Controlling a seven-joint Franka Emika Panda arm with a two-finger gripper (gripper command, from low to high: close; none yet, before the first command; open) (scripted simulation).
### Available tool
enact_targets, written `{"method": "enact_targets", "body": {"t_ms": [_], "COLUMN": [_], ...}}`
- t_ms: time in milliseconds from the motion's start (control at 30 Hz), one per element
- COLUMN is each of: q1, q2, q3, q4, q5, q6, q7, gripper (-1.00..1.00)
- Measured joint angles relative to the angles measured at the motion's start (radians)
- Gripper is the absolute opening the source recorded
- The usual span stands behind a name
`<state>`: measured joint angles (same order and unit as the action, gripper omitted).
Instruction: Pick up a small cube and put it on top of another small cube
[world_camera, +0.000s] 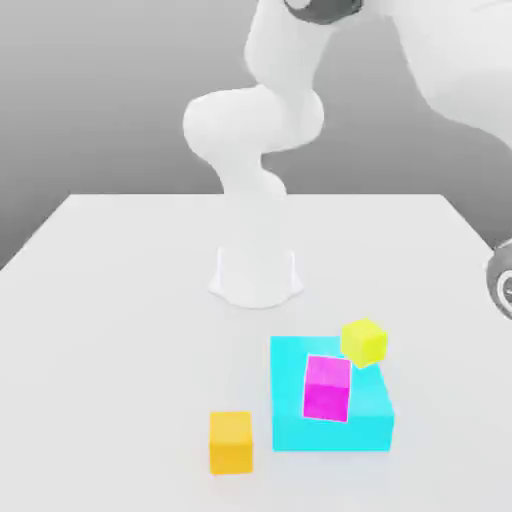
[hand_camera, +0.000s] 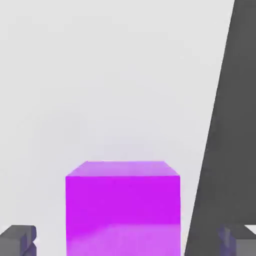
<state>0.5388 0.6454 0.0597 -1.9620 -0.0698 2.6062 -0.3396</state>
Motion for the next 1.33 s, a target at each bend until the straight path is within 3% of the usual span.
{"method": "enact_targets", "body": {"t_ms": [200, 333, 700, 1067, 1200, 1233, 1333], "q1": [0.001, -0.009, -0.092, -0.237, -0.249, -0.249, -0.249], "q2": [0.000, -0.123, -0.504, -0.888, -0.806, -0.773, -0.773], "q3": [0.000, 0.006, -0.091, -0.124, -0.125, -0.126, -0.126], "q4": [0.000, -0.035, -0.360, -0.697, -0.748, -0.757, -0.757], "q5": [0.001, 0.017, 0.129, 0.058, 0.057, 0.058, 0.058], "q6": [-0.002, -0.091, -0.155, -0.192, -0.057, -0.016, -0.016], "q7": [-0.002, -0.003, 0.230, 0.588, 0.612, 0.612, 0.612], "gripper": [-1.00, -1.00, -1.00, -1.00, -1.00, 1.00, 1.00]}}
